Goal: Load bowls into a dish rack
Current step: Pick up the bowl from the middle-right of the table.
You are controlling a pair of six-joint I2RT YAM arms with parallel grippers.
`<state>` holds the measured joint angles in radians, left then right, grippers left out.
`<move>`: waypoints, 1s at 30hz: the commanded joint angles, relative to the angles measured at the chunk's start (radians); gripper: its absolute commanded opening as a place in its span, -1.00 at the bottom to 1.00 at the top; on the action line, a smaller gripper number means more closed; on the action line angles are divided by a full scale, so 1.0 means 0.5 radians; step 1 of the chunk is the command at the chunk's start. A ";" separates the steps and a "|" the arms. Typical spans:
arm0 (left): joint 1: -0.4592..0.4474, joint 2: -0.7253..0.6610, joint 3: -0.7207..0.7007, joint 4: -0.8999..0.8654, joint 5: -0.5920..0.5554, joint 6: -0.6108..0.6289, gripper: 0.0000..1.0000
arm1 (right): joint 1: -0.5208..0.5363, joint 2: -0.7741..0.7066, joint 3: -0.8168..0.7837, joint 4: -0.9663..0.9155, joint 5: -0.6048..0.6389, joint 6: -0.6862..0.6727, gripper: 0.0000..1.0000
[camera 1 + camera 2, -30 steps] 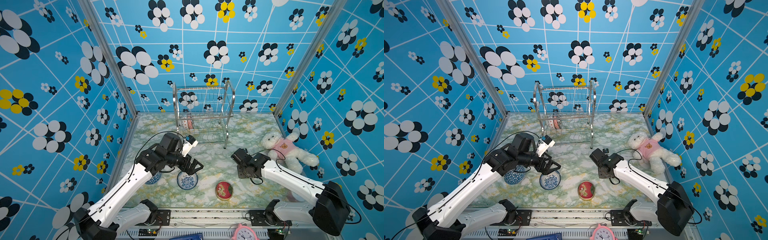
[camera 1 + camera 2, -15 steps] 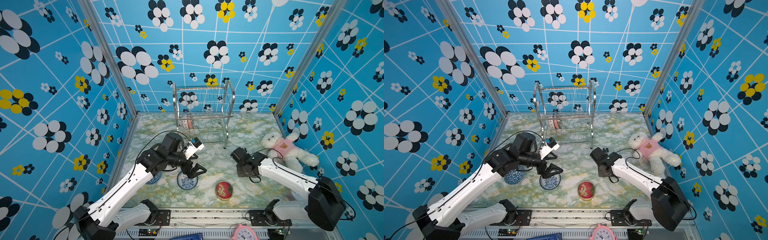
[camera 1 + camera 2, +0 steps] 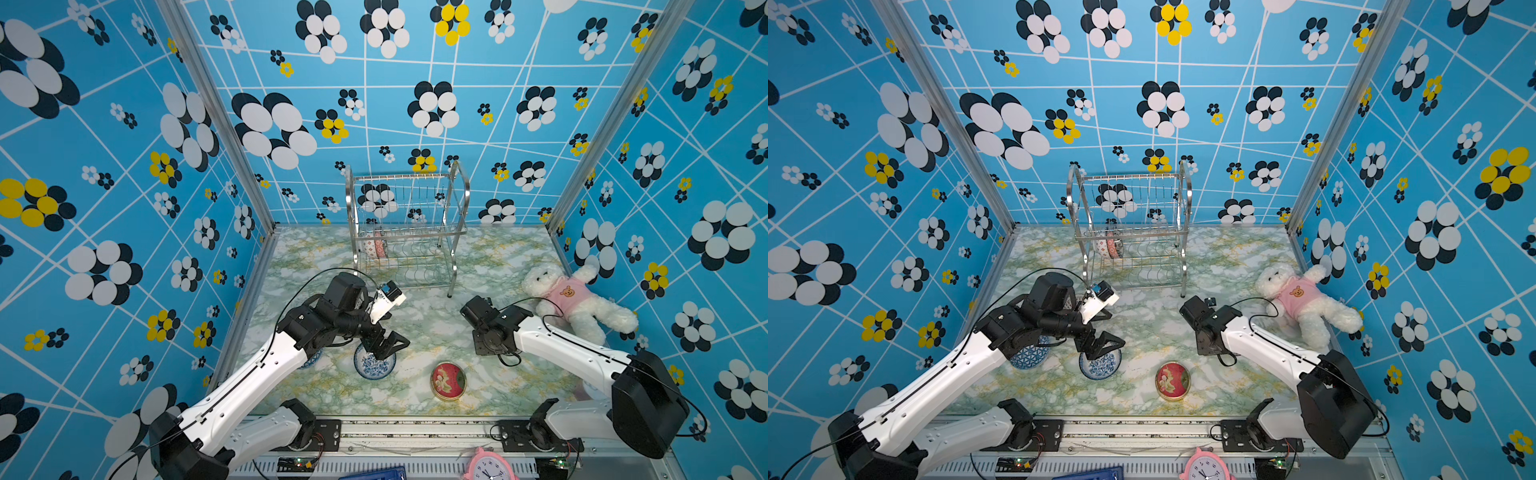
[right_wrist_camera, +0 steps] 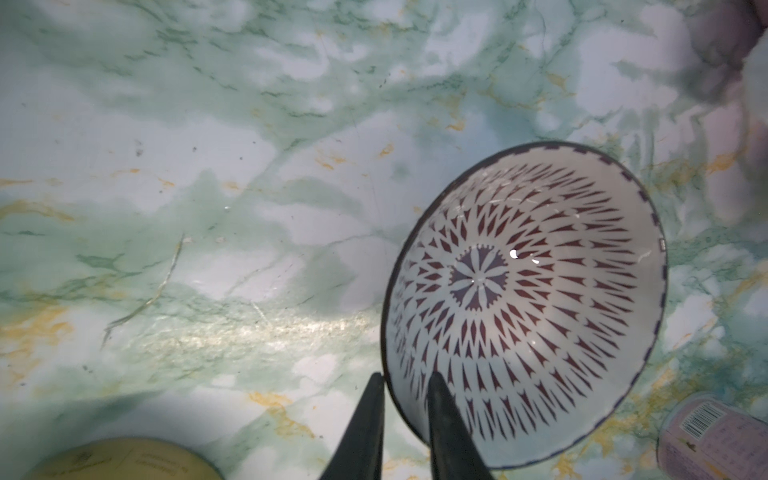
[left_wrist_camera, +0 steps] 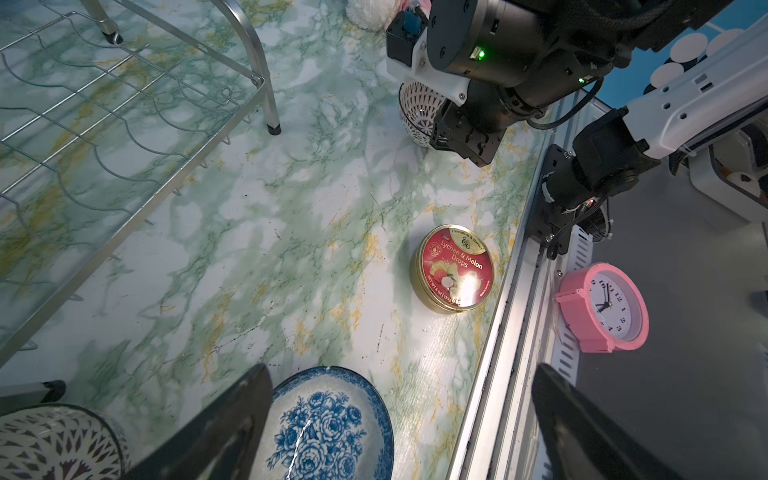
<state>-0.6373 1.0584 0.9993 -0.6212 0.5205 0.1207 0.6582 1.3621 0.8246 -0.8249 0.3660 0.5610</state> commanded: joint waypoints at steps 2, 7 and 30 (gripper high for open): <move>-0.009 -0.014 -0.008 0.025 -0.078 -0.046 0.98 | -0.013 0.043 -0.011 0.009 0.082 -0.024 -0.61; -0.010 -0.007 0.014 -0.069 -0.083 -0.097 0.98 | -0.015 0.076 0.008 0.001 0.141 -0.043 -0.76; 0.117 -0.157 -0.098 -0.164 -0.286 -0.340 0.98 | -0.005 -0.009 0.229 -0.084 0.164 -0.147 -1.00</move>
<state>-0.5980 1.0016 0.9550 -0.6636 0.4049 -0.0158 0.6575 1.3891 0.8921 -0.8516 0.4248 0.5079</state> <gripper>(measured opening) 0.990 0.067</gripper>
